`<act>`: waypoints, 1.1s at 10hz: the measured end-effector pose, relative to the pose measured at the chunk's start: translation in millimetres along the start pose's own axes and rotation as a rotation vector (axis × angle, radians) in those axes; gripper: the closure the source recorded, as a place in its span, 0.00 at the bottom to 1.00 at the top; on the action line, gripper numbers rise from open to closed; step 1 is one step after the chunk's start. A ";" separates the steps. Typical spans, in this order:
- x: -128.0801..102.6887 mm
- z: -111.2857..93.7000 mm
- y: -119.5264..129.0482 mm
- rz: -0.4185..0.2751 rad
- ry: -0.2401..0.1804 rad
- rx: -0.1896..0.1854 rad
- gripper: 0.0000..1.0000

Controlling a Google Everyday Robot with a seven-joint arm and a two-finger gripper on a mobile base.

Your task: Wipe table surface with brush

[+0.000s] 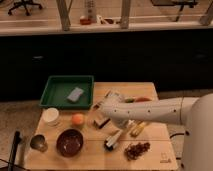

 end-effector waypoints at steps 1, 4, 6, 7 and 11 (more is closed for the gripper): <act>16.9 3.2 -2.0 0.027 0.016 -0.016 1.00; 36.2 -1.4 -26.1 0.045 0.047 -0.012 1.00; 22.6 -8.7 -42.8 0.018 0.047 0.007 1.00; 12.8 -12.9 -49.9 -0.003 0.042 0.021 1.00; -28.1 -14.7 -42.3 -0.087 0.006 0.042 1.00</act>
